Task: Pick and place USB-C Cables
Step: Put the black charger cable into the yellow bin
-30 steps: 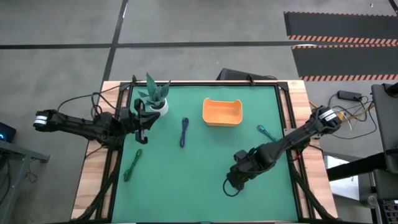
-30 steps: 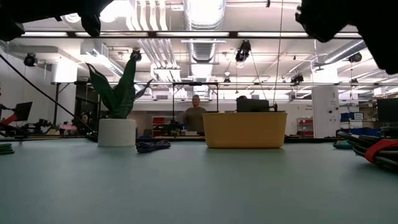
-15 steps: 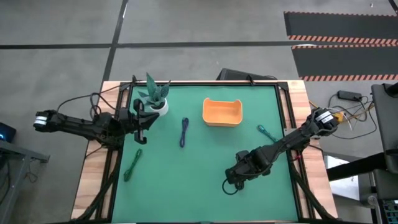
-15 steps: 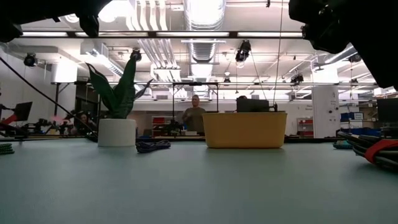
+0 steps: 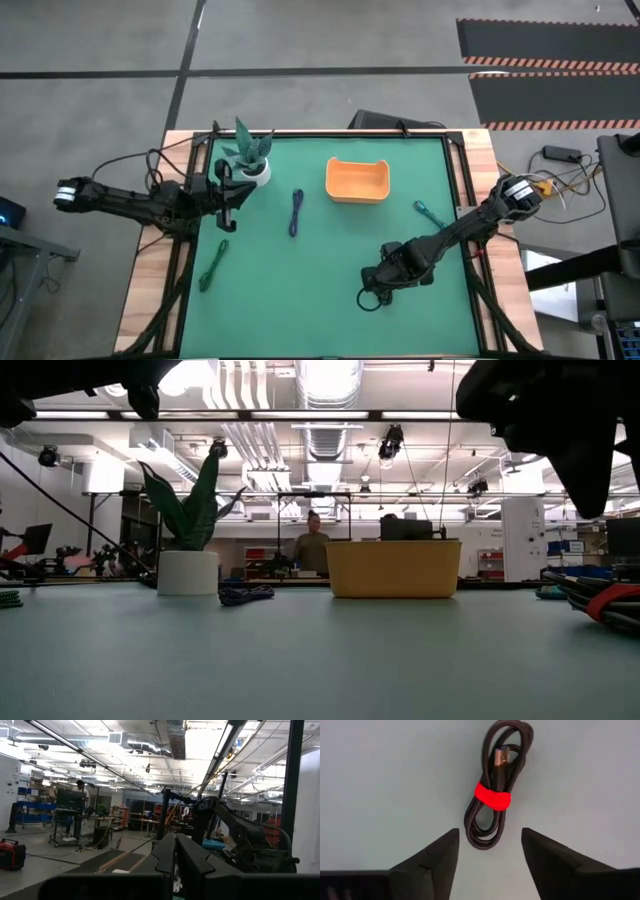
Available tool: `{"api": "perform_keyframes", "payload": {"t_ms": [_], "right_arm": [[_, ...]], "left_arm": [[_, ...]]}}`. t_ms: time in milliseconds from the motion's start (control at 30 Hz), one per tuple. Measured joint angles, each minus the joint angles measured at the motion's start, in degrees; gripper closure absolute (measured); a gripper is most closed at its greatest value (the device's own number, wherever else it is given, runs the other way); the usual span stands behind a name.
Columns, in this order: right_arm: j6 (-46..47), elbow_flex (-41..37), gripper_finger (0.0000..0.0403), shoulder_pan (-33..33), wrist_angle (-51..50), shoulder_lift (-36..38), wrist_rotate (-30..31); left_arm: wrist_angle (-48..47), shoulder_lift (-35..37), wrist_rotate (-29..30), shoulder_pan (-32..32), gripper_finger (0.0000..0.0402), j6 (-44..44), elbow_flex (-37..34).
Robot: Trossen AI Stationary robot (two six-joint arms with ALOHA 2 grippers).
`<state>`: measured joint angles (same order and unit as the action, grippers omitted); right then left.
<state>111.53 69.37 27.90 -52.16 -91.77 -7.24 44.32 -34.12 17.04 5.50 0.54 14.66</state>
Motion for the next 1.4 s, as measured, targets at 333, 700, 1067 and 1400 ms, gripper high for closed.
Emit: {"api": "perform_keyframes", "payload": {"t_ms": [333,700,1067,1400], "right_arm": [[2.5,0.0,0.0176,0.2,-0.8,-4.1,3.0],[4.1,0.0,0.0176,0.2,-0.9,-6.4,4.4],[5.6,0.0,0.0177,0.2,-1.0,-6.4,5.9],[5.6,0.0,0.0177,0.3,-1.0,-6.4,5.9]], "left_arm": [[-0.1,-0.9,0.0,0.0,0.0400,0.0,0.0],[-0.1,-0.7,0.0,0.0,0.0400,0.0,0.0],[-0.3,-0.7,0.0,0.0,0.0400,0.0,0.0],[-0.3,-0.7,0.0,0.0,0.0400,0.0,0.0]]}}
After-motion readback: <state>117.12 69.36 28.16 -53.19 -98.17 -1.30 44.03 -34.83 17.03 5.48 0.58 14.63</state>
